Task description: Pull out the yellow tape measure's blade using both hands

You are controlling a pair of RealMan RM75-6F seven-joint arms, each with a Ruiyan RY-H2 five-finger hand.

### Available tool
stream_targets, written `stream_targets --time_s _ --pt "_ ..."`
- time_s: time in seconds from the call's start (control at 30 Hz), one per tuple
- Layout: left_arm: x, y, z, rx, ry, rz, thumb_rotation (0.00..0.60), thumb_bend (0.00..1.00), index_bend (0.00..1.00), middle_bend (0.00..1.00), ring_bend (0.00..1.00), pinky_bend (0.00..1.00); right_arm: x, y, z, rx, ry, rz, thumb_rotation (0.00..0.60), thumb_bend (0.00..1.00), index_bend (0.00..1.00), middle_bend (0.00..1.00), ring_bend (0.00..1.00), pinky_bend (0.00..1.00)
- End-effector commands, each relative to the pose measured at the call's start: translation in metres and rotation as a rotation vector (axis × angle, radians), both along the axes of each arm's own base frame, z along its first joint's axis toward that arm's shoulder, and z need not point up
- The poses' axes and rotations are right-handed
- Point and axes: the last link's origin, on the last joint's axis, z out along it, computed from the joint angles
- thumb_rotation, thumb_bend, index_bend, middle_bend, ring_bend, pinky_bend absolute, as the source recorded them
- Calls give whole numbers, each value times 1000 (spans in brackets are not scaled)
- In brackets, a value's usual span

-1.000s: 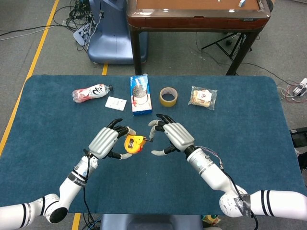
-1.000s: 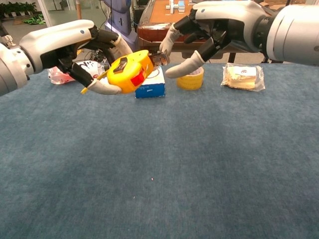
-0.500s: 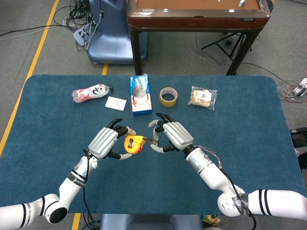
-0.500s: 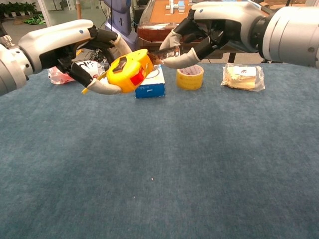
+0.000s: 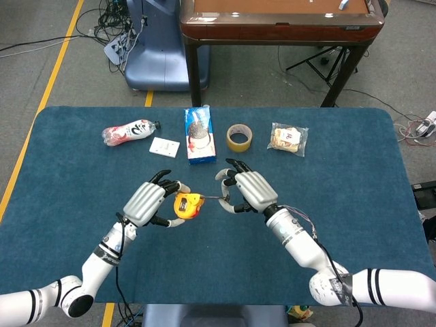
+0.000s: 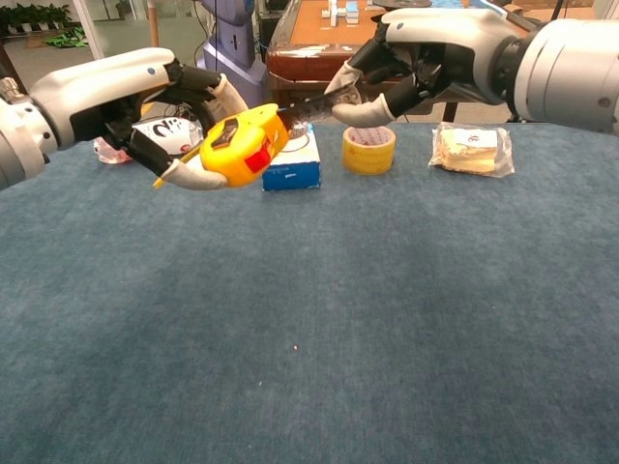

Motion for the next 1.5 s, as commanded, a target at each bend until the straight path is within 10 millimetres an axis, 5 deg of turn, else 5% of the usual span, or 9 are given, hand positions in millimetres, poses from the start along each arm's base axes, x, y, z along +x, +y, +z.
stream_targets --time_s 0.03,0.37,0.83,1.13,1.5 --pt "-4 0 2 2 10 -1 600 169 513 524 342 76 -2 0 2 -6 1 -1 600 589 725 299 5 0" --pt "-37 6 10 -10 81 49 600 169 513 524 342 76 -18 5 24 -52 -10 -6 600 595 740 313 25 0" --pt "-102 15 24 -9 131 190 600 169 513 525 342 76 -39 15 82 -157 -34 -26 600 595 749 321 41 0" --pt "-122 13 36 -16 96 216 600 169 516 532 342 76 -52 24 116 -206 -52 -51 600 595 756 326 50 0" --pt "-116 8 32 -93 47 198 600 168 517 532 342 76 -58 28 121 -166 -73 -58 600 595 756 326 51 0"
